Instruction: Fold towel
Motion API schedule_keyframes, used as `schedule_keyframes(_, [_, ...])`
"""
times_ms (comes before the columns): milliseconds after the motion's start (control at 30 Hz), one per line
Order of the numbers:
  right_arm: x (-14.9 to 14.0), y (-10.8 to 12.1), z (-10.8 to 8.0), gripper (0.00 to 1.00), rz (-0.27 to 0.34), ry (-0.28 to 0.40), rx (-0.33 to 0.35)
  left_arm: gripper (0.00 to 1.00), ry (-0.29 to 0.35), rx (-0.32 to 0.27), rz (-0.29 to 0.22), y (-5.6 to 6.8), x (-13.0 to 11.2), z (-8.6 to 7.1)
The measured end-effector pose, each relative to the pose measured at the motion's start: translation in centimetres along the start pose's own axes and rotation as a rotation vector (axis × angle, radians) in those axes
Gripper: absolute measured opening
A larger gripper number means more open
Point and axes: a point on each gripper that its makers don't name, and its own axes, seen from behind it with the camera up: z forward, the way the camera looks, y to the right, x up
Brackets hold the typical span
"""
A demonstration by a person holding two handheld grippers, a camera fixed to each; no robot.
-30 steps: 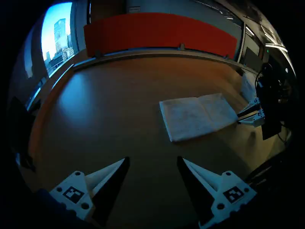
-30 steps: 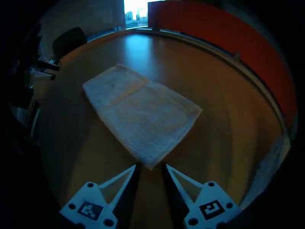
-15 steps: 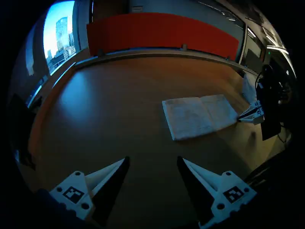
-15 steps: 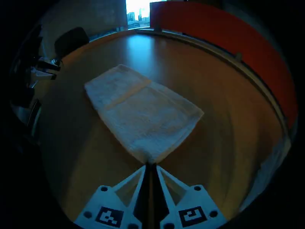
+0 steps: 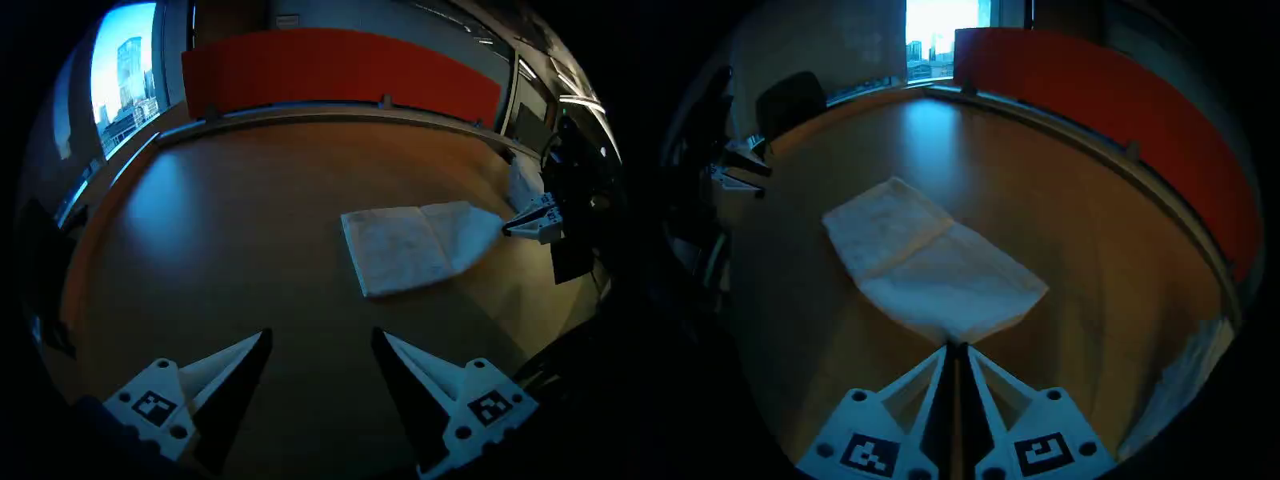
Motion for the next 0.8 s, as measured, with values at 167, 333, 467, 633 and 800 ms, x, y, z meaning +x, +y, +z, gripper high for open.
schedule_keyframes(167, [2.8,0.2,-0.8,0.03,-0.026,0.042,-0.007,0.92,0.008,0.004,0.001,-0.1,0.3,-0.2])
schedule_keyframes(333, [5.2,0.3,-1.7,0.03,-0.056,0.077,-0.009,0.92,0.017,0.006,0.0,-0.2,0.5,-0.3])
schedule_keyframes(467, [6.7,0.5,-2.2,0.03,-0.074,0.099,-0.014,0.92,0.022,0.009,-0.003,-0.3,0.7,-0.4])
schedule_keyframes(633, [8.0,0.9,-3.0,0.03,-0.089,0.117,-0.022,0.92,0.027,0.009,-0.002,-0.3,0.9,-0.6])
schedule_keyframes(800, [8.6,1.3,-3.8,0.03,-0.106,0.122,-0.025,0.92,0.028,0.011,-0.001,-0.3,0.9,-0.6])
